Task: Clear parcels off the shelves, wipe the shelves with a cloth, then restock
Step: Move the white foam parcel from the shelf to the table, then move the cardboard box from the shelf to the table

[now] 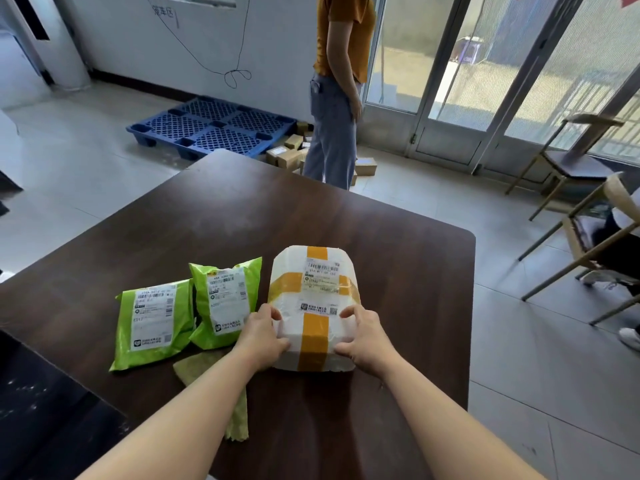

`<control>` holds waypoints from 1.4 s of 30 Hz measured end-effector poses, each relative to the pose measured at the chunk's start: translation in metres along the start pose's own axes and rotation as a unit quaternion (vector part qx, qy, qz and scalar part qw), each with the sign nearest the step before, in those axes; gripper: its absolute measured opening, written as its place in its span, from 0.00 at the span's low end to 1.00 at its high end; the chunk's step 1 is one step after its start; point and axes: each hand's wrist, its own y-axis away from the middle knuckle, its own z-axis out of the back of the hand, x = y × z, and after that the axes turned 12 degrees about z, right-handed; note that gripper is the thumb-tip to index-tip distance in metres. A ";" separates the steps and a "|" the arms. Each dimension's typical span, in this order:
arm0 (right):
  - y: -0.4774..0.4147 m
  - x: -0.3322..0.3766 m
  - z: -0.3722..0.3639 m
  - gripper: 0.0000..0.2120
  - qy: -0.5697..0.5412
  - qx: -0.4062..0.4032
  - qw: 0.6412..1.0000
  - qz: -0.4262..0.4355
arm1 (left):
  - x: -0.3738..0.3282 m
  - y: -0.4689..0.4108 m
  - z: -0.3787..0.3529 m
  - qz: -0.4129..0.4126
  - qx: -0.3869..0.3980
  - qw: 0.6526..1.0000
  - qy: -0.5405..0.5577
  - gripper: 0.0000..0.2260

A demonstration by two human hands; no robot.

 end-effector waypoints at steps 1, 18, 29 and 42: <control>0.000 0.001 0.001 0.24 0.004 0.001 1.000 -0.001 | -0.001 0.000 0.000 0.001 0.004 1.000 -0.006 0.21; -0.004 0.100 0.050 0.12 -0.036 -0.051 0.989 0.134 | -0.052 0.058 0.084 -0.044 -0.111 0.984 0.134 0.12; -0.008 0.227 0.041 0.08 -0.075 -0.004 0.958 0.276 | -0.032 0.127 0.191 -0.043 -0.244 0.945 0.215 0.08; 0.015 0.400 -0.016 0.13 -0.108 0.045 0.903 0.413 | 0.044 0.213 0.324 -0.008 -0.383 0.882 0.273 0.09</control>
